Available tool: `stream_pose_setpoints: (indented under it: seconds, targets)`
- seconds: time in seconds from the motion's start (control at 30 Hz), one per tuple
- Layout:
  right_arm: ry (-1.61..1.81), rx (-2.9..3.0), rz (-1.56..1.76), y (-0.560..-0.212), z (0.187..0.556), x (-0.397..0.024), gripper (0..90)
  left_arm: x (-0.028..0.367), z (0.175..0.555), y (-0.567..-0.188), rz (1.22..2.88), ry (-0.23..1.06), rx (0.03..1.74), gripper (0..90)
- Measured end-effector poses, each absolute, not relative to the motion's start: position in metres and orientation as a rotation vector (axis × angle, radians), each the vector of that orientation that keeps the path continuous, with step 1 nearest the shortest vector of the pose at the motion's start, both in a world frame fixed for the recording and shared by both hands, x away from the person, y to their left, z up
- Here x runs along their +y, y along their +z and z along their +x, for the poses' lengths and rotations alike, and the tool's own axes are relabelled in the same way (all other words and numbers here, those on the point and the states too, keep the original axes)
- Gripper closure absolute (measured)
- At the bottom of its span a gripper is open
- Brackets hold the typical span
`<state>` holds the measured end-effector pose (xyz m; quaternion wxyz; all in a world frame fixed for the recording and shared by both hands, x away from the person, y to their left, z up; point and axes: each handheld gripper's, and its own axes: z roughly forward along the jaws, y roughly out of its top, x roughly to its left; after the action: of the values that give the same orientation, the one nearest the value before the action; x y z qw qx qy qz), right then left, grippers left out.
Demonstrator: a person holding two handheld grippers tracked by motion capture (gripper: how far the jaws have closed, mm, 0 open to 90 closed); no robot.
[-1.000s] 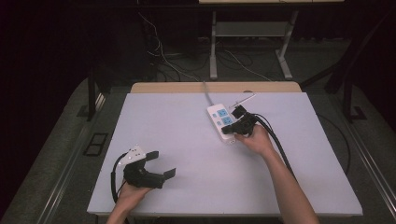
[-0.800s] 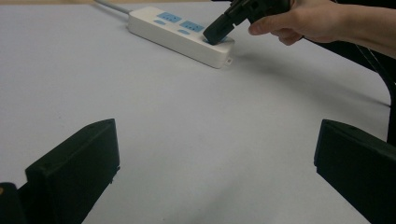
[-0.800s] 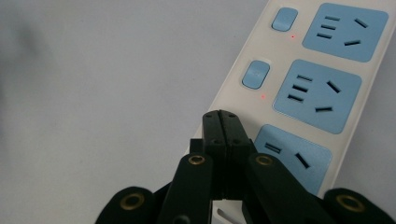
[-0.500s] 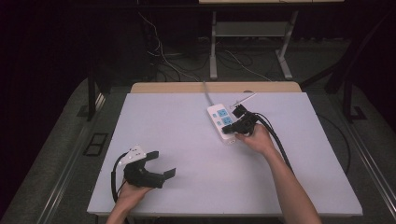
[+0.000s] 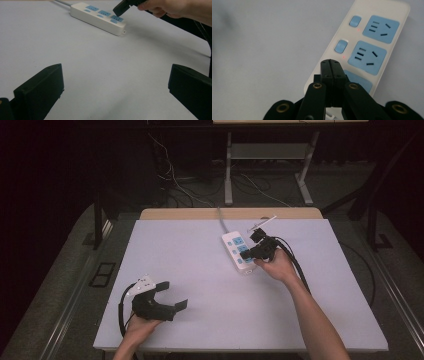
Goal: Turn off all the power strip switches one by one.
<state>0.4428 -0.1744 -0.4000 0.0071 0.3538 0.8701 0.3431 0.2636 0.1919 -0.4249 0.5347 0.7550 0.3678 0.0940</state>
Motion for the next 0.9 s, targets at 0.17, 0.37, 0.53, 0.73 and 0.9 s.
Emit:
stream_pose_setpoints:
  seconds: [0.17, 0.37, 0.53, 0.73, 0.9]
  targets:
    - [1.136, 2.697, 1.126, -0.387, 0.445, -0.179, 90.0, 0.192, 0.263, -0.425, 1.798, 0.225, 0.876, 0.0]
    - [1.132, 2.686, 1.117, -0.374, 0.452, -0.181, 90.0, 0.192, 0.263, -0.425, 1.797, 0.224, 0.877, 0.0]
    - [1.131, 2.683, 1.119, -0.368, 0.458, -0.179, 90.0, 0.192, 0.263, -0.425, 1.796, 0.225, 0.879, 0.0]
    - [1.133, 2.672, 1.122, -0.361, 0.469, -0.176, 90.0, 0.193, 0.263, -0.425, 1.795, 0.224, 0.877, 0.0]
    - [1.118, 2.676, 1.135, -0.361, 0.477, -0.171, 90.0, 0.193, 0.263, -0.425, 1.797, 0.225, 0.876, 0.0]
